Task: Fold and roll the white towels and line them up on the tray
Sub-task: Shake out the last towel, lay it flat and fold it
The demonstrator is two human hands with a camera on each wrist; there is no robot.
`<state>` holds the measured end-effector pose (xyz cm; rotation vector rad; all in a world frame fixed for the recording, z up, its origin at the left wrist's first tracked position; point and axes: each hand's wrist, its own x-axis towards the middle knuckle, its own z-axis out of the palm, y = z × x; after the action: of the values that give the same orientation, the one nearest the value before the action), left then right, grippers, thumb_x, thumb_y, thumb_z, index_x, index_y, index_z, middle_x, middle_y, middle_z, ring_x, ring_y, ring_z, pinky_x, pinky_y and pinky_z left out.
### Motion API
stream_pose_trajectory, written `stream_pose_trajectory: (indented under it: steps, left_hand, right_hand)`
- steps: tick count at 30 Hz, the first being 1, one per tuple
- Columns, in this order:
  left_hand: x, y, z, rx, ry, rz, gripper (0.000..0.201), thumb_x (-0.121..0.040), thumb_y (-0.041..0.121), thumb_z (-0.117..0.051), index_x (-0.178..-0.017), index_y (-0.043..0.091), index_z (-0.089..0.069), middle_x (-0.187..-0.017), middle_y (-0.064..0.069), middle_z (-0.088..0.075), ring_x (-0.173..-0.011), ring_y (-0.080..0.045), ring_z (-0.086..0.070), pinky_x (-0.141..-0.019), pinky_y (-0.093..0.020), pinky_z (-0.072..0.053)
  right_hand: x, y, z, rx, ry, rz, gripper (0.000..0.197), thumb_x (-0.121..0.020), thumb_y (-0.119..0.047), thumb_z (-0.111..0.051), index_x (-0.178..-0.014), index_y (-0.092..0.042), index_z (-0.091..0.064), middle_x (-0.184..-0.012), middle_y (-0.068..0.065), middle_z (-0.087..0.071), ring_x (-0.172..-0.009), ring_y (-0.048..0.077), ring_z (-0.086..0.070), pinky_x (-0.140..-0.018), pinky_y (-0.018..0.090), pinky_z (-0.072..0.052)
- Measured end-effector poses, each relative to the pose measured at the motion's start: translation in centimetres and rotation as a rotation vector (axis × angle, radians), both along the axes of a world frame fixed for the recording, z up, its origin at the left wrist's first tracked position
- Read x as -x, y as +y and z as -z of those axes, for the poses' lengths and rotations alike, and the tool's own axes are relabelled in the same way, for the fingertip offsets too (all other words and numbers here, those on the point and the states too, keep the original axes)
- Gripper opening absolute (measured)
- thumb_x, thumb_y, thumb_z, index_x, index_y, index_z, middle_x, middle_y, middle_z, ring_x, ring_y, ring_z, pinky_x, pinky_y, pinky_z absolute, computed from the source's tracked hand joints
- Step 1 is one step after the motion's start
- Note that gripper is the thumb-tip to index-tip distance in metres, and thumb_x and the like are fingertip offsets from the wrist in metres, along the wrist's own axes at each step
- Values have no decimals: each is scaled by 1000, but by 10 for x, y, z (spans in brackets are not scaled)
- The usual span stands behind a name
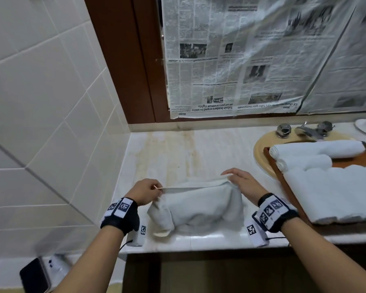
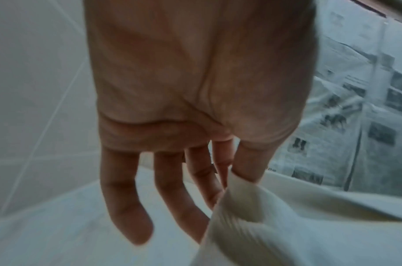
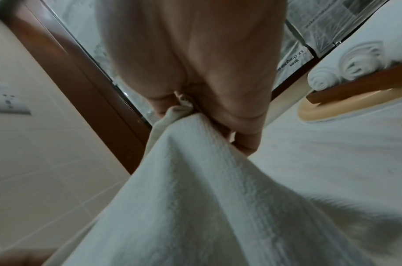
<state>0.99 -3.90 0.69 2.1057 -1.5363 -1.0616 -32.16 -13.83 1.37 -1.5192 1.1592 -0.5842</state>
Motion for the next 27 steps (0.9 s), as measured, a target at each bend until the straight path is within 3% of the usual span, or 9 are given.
stream_pose_trajectory:
  steps: [4, 6, 9, 12, 16, 19, 21, 24, 27]
  left_hand:
    - [-5, -12, 8, 99, -14, -144, 11, -95, 23, -57, -89, 24, -66, -81, 2, -67, -78, -19, -62, -72, -32, -49]
    - [-5, -14, 13, 142, -28, -219, 15, -97, 30, -57, -91, 21, -68, -86, 0, -67, -85, -22, -61, -77, -33, -47]
    - [-8, -14, 16, 194, -113, -205, 17, -95, 35, -62, -91, 21, -70, -90, 3, -68, -86, -16, -60, -76, -30, -43]
    - [-16, -12, 18, 156, -70, -173, 9, -94, 30, -65, -91, 22, -70, -91, 4, -67, -81, -16, -61, -71, -29, -48]
    - [-16, -7, 16, 79, -176, -73, 16, -93, 9, -62, -90, 24, -67, -95, 3, -67, -84, -15, -60, -67, -18, -42]
    - [-12, -1, 15, 56, -184, -115, 23, -94, 8, -60, -86, 28, -67, -95, 0, -67, -85, -17, -62, -72, -22, -45]
    - [-1, 5, 16, 18, -117, -128, 6, -94, 23, -66, -95, 28, -68, -105, 0, -69, -90, -17, -64, -76, -25, -50]
    - [21, 10, 28, -141, -173, -66, 58, -85, 61, -64, -129, 23, -58, -130, 1, -58, -114, -19, -59, -90, -29, -46]
    - [39, 20, 31, -203, 53, -192, 81, -65, 90, -51, -117, 29, -59, -119, 7, -66, -102, -15, -66, -87, -39, -55]
  right_hand:
    - [-12, -16, 17, 32, 87, -38, 12, -96, -15, -56, -104, -20, -62, -103, -4, -64, -95, 14, -58, -76, 21, -42]
    - [-9, -23, 24, 83, 180, -148, 31, -86, -31, -73, -111, -35, -56, -111, -11, -61, -100, 6, -57, -83, 21, -43]
    - [7, -31, 21, 112, 272, -299, 53, -75, -36, -83, -116, -45, -50, -115, -10, -60, -102, 10, -59, -89, 28, -48]
    - [25, -37, 15, 169, 291, -391, 49, -80, -32, -80, -118, -44, -52, -112, -9, -63, -97, 7, -60, -87, 26, -47]
    - [39, -39, 12, 283, 316, -307, 11, -92, -33, -67, -101, -36, -61, -86, 1, -66, -60, 4, -50, -71, 26, -41]
    - [46, -38, 8, 222, 295, -158, 19, -96, -35, -62, -97, -16, -64, -77, -2, -62, -68, 7, -52, -74, 27, -41]
    - [52, -38, 13, 207, 331, -132, 30, -95, -41, -60, -93, -11, -63, -73, -1, -58, -72, 17, -51, -75, 33, -42]
    - [52, -42, 30, 288, 449, -123, 25, -94, -43, -59, -87, -18, -59, -61, -4, -51, -66, 21, -51, -64, 34, -39]
    - [49, -44, 46, 338, 498, -50, 20, -94, -38, -58, -96, -19, -55, -64, -1, -52, -71, 28, -55, -66, 36, -42]
